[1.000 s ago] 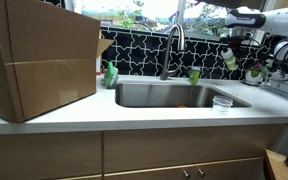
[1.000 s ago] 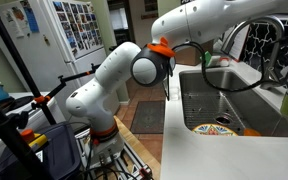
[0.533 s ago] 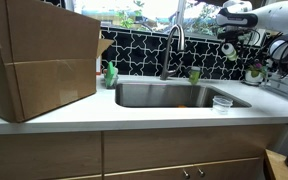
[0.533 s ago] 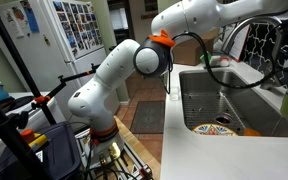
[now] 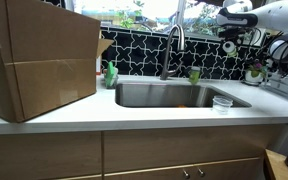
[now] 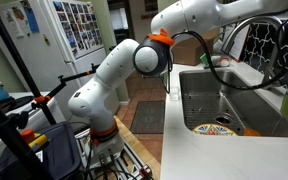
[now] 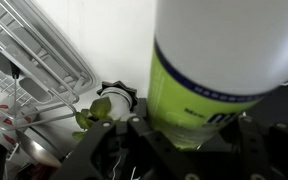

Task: Pour some of the liquid from the bottle on the right in the sink

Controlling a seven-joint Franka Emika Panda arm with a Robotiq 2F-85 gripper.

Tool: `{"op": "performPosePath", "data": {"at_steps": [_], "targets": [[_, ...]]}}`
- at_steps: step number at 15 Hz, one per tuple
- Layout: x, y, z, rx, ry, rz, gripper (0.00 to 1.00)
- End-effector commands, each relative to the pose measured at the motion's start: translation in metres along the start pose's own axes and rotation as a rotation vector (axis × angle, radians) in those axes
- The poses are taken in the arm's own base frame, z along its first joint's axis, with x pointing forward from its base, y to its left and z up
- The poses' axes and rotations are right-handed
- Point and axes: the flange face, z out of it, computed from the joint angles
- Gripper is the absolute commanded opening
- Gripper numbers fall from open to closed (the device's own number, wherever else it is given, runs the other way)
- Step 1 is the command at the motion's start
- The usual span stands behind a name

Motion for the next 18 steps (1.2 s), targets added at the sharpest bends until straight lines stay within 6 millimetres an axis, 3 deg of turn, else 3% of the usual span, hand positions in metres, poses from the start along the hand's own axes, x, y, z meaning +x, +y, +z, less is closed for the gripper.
{"op": "performPosePath", "data": {"at_steps": [1, 7, 11, 18], "targets": [[-0.007, -0.007, -0.011, -0.025, 0.04, -0.025, 0.41], [-0.053, -0.05, -0.078, -0.123, 0.267, -0.121, 0.41], [-0.07, -0.063, -0.113, -0.134, 0.384, -0.157, 0.41], [-0.077, -0.077, -0.141, -0.139, 0.558, -0.173, 0.41]]}}
